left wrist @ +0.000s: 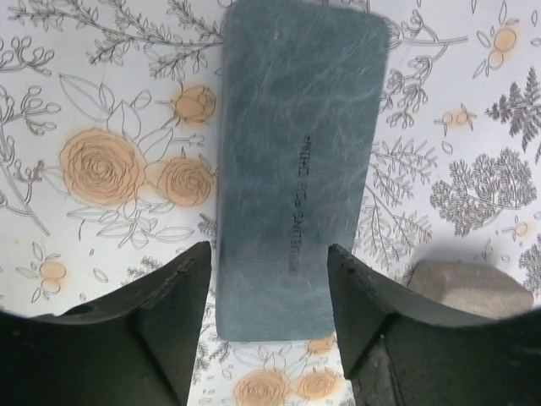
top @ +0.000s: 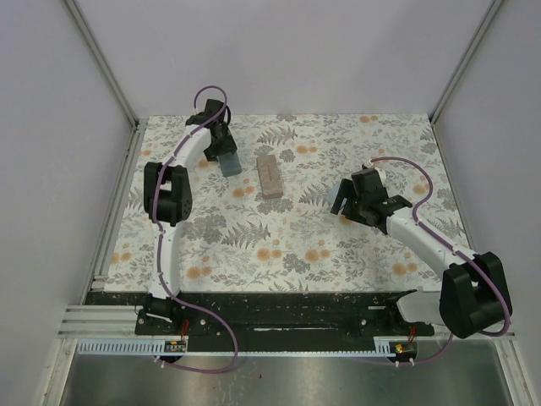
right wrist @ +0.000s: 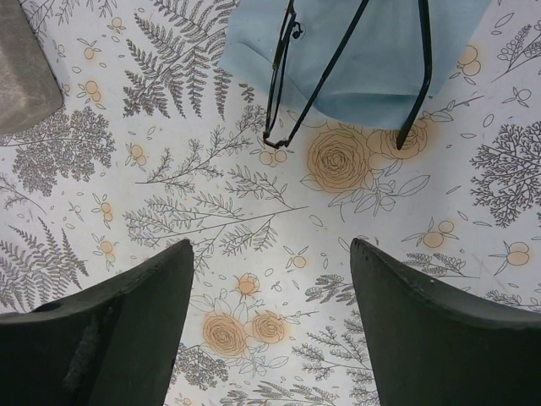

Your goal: Organize the sunglasses

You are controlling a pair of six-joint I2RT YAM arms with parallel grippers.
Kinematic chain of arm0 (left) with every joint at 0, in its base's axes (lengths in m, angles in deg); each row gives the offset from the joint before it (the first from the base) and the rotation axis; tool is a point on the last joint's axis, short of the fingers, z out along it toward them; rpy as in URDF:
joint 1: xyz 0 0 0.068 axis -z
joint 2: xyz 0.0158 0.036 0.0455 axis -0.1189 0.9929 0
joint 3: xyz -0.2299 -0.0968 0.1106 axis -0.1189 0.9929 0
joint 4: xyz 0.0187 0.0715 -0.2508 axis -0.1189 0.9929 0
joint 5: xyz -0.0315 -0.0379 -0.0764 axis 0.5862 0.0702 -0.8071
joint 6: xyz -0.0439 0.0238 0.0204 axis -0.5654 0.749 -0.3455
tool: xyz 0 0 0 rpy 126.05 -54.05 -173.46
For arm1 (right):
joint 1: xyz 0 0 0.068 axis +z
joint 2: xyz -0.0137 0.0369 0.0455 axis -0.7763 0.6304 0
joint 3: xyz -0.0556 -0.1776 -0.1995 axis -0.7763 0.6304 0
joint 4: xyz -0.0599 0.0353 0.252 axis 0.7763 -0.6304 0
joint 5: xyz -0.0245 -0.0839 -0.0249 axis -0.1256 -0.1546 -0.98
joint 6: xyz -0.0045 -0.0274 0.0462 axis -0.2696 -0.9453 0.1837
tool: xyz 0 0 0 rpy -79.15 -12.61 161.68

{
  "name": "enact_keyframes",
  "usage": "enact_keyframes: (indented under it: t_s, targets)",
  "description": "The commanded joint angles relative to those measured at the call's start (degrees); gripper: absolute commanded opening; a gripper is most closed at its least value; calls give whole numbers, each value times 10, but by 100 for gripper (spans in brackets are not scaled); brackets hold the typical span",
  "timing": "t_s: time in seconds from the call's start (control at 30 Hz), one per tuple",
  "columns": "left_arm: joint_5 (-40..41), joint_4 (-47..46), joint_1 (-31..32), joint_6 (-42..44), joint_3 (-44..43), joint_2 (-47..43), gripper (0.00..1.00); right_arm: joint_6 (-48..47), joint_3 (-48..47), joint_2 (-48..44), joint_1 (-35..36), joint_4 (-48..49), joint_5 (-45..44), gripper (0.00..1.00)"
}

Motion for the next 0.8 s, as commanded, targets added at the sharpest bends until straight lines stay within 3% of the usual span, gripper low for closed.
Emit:
enact_keyframes:
  t_s: [0.0, 0.2, 0.3, 0.33, 0.4, 0.77]
  targets:
    - [-56, -34, -1, 17, 60, -78, 41, -8, -20, -9, -4, 4, 6, 82]
    - [-141, -138, 26, 11, 259, -272, 41, -21, -2, -24, -5, 37, 72, 80]
    - [-98, -129, 36, 14, 293, -307, 65, -18, 2, -35, -5, 45, 91, 81]
    - [-87, -120, 36, 16, 287, -306, 85, -16, 3, -38, -4, 47, 93, 80]
    - [-36, -95, 36, 22, 261, -292, 99, -16, 3, -43, -4, 47, 99, 81]
    - [85, 39, 42, 55, 31, -121, 99, -28, 10, -78, -5, 33, 85, 81]
